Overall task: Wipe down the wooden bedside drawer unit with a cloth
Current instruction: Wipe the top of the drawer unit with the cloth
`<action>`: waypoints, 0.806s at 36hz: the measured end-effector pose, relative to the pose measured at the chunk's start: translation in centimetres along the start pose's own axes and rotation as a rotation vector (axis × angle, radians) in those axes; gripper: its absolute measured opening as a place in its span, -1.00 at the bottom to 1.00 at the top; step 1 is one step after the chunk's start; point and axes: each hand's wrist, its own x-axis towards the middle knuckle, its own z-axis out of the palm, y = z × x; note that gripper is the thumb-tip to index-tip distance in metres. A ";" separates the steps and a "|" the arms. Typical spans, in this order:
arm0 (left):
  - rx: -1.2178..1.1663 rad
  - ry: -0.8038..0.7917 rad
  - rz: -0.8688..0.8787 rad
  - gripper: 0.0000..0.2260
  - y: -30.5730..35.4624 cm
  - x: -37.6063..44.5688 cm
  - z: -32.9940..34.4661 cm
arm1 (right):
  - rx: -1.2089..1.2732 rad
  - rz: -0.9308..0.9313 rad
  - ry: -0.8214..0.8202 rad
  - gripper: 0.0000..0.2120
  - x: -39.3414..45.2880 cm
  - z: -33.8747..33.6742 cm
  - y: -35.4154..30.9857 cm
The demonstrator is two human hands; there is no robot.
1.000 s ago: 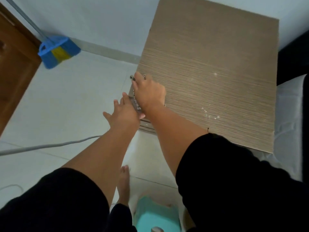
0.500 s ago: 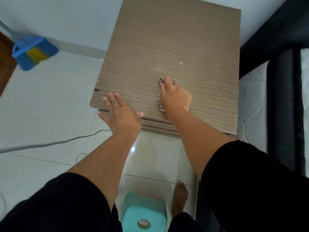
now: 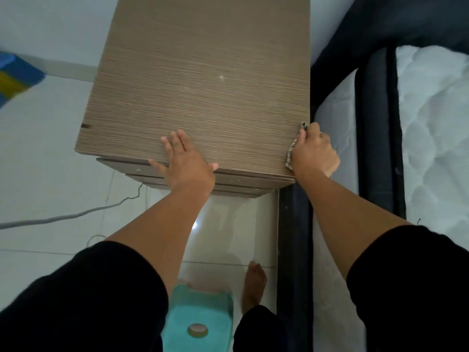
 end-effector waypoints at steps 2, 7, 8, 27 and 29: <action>0.004 0.005 -0.005 -0.14 0.2 -0.1 0.1 | -0.003 0.001 -0.006 -0.66 0.0 -0.1 0.5; -0.038 0.032 0.060 -0.22 -1.1 0.1 0.2 | -0.032 -0.106 0.009 -0.67 -0.5 -1.2 -0.6; -0.065 0.056 0.064 -0.27 -1.8 0.3 -0.1 | -0.016 -0.148 0.031 -0.67 -0.9 -1.3 -1.6; -0.840 0.111 -0.488 -0.16 -16.4 8.0 -0.3 | 0.097 -0.782 -0.168 -0.67 -14.1 3.5 -28.2; -1.004 0.122 -0.552 -0.31 -13.3 7.1 -6.6 | 0.090 -0.774 -0.200 -0.69 -14.2 4.0 -28.5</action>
